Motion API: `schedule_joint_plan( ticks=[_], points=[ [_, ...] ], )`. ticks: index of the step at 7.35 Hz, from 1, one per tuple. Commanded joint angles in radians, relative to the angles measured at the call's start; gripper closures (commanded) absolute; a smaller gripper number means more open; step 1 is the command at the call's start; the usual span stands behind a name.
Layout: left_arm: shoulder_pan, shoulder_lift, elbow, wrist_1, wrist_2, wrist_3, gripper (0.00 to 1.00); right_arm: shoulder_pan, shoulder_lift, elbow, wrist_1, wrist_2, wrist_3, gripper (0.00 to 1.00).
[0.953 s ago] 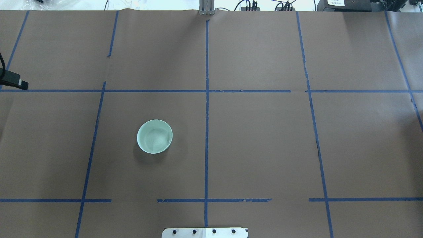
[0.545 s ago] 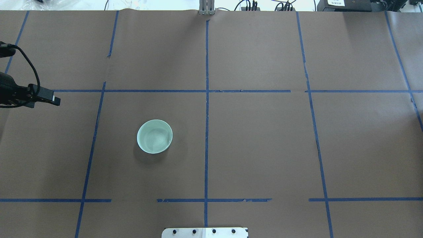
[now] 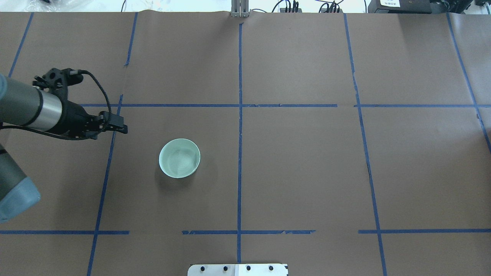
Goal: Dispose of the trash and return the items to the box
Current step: 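Drop the cloth into the pink bin while the left gripper reaches the bowl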
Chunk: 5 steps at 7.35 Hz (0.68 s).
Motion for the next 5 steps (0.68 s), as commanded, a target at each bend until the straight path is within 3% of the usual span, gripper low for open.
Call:
schedule_joint_plan(
  ticks=[1,3,5],
  points=[
    [0.089,-0.110,0.002,0.155,0.132,-0.040,0.00,-0.003,-0.010,-0.002,0.005,0.042,0.071,0.00],
    [0.177,-0.173,0.078,0.172,0.222,-0.121,0.00,-0.007,-0.010,0.003,0.012,0.079,0.073,0.00],
    [0.221,-0.187,0.115,0.169,0.248,-0.155,0.00,-0.024,-0.007,0.006,0.013,0.084,0.070,0.00]
  ],
)
